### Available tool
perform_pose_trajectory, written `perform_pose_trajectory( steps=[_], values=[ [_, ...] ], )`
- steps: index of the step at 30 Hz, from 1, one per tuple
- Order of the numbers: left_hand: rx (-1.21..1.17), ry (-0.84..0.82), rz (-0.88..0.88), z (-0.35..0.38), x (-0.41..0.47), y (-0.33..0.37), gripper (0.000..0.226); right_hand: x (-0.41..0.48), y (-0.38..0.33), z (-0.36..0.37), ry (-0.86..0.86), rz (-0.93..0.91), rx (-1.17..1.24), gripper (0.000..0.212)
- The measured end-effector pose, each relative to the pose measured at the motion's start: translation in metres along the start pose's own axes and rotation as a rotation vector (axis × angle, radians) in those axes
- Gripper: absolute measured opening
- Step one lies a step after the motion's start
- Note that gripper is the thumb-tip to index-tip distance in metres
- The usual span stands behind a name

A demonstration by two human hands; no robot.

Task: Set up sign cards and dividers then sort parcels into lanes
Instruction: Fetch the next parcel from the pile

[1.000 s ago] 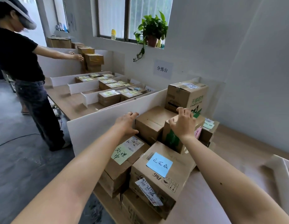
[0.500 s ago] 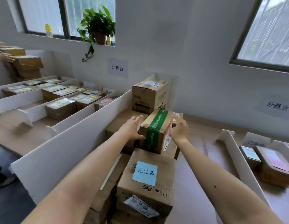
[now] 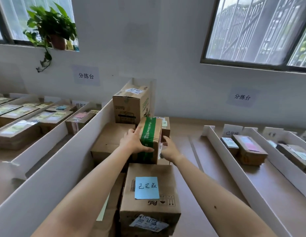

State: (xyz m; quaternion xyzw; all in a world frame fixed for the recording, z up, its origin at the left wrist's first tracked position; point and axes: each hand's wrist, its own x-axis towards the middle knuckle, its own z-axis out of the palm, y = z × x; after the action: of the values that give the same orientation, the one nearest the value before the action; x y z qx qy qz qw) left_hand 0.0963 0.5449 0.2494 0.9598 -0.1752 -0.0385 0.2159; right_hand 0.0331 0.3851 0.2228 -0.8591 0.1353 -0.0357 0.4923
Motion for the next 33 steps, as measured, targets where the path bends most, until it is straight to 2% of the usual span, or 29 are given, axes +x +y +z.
perform_pose_trajectory(
  steps=[5,9,14,17,20,23,28,33],
  values=[
    [0.07,0.08,-0.084,0.008,0.0,0.024,0.126,-0.006,0.002,0.003,-0.007,-0.002,-0.01,0.063],
    [0.098,0.074,-0.141,0.015,0.001,0.04,0.119,-0.006,0.004,-0.001,-0.037,-0.008,-0.024,0.073],
    [0.078,0.083,-0.214,0.023,0.005,0.045,0.105,-0.003,0.006,-0.001,-0.057,0.011,0.02,0.071],
    [-0.077,0.199,-0.272,0.022,0.009,0.045,0.101,-0.003,0.008,-0.005,-0.062,0.03,0.055,0.066],
    [-0.345,0.269,-0.38,0.017,0.011,0.041,0.099,-0.003,0.01,-0.013,-0.059,0.045,0.185,0.053],
    [-0.595,0.29,-0.409,0.018,0.013,0.035,0.089,-0.001,0.011,-0.024,-0.057,0.081,0.31,0.063],
    [-0.914,0.222,-0.224,0.029,0.006,0.033,0.073,-0.01,0.016,-0.037,-0.022,0.076,0.48,0.066],
    [-1.078,0.07,-0.078,0.042,0.007,0.05,0.087,-0.018,0.02,-0.054,0.033,0.11,0.673,0.076]
  ],
)
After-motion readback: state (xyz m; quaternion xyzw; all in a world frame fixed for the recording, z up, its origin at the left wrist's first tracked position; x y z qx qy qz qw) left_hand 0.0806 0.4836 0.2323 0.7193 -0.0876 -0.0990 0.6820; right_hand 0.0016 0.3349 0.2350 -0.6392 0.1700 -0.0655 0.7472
